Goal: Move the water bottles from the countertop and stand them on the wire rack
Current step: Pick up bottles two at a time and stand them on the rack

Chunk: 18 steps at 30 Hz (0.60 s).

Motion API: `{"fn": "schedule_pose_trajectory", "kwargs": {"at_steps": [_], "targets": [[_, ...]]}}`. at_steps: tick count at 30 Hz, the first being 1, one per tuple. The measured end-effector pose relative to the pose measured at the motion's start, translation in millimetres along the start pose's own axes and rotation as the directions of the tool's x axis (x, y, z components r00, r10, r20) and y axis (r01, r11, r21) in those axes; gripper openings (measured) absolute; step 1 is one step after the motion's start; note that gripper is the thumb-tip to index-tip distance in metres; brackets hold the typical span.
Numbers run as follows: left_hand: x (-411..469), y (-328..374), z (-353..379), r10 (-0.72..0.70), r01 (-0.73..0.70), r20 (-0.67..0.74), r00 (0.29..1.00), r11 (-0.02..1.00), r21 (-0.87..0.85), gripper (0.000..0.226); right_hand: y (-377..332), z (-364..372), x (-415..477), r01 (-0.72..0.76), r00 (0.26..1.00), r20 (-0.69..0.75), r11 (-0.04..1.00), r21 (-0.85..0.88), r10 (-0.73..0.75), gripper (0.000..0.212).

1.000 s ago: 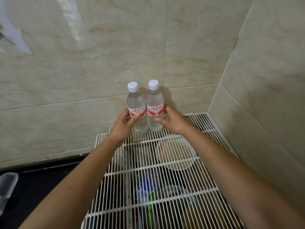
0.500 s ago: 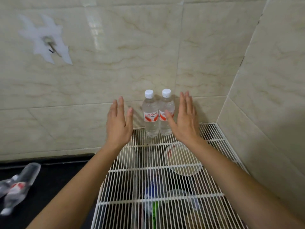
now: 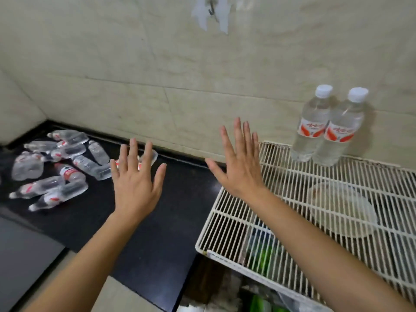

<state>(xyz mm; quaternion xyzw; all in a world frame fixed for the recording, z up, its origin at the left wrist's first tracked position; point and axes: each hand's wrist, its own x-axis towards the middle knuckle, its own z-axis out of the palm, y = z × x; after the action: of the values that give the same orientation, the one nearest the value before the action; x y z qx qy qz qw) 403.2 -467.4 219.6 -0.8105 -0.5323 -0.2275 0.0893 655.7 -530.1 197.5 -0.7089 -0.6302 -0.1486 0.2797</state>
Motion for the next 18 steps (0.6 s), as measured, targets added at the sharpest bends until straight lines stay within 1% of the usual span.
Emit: {"fn": "schedule_pose_trajectory", "kwargs": {"at_steps": [4,9,13,18], "targets": [[-17,-80,-19,-0.085,0.086,-0.029,0.996,0.996,0.013,0.067,-87,28,15,0.079,0.997,0.009,0.995,0.063,-0.079,0.086],[-37,-204,-30,-0.166,0.166,-0.028,0.986,0.986,-0.008,0.068,-198,74,32,0.157,0.986,0.041,0.983,0.098,-0.161,0.084],[-47,-308,-37,-0.215,0.216,0.059,0.975,0.976,-0.011,0.071,-297,123,53,0.11,0.984,0.127,0.984,0.14,-0.128,0.084],[-67,-414,-43,-0.299,0.304,0.153,0.942,0.953,-0.007,0.075,-406,183,68,0.151,0.949,0.256,0.977,0.152,-0.186,0.084]]}}
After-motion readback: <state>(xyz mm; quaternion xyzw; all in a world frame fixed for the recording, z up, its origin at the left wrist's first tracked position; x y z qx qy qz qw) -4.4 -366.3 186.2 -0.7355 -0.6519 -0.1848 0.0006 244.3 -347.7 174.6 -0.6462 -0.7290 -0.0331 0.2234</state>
